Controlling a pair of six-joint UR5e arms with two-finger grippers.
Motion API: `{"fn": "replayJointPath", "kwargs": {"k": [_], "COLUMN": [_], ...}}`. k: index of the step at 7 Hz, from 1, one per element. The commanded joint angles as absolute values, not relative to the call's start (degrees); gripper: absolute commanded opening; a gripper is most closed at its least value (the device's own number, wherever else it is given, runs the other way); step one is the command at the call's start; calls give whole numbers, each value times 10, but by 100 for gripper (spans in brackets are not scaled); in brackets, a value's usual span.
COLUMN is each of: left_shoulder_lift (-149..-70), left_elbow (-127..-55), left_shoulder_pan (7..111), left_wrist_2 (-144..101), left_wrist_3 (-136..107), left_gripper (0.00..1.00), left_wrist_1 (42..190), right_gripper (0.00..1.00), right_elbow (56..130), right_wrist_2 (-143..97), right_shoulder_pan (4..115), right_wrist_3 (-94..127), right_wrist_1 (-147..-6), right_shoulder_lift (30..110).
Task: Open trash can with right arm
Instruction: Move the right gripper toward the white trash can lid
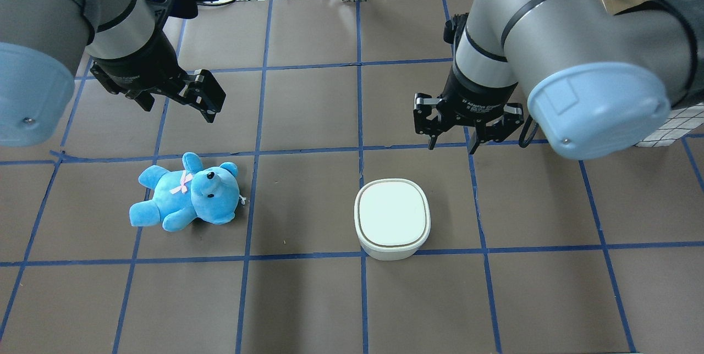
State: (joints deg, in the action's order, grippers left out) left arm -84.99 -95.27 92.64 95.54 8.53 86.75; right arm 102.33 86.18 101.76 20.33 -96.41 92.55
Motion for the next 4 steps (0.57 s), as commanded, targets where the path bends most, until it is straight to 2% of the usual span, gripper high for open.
{"fn": "replayJointPath", "kwargs": {"k": [1, 4], "left_shoulder_lift": [-850, -850], "left_elbow": [-953, -953], "left_shoulder_pan": [926, 926], "left_wrist_2": [955, 955], "left_wrist_3": [85, 85], "left_gripper": [100, 100], "left_wrist_1": [867, 867], "right_gripper": [14, 5], "right_elbow": [1060, 1071], "right_wrist_2": [858, 857], "right_shoulder_pan": [1029, 1054], "right_wrist_3": [225, 226], "right_wrist_1": [-990, -993], "right_shoulder_lift": [923, 883]}}
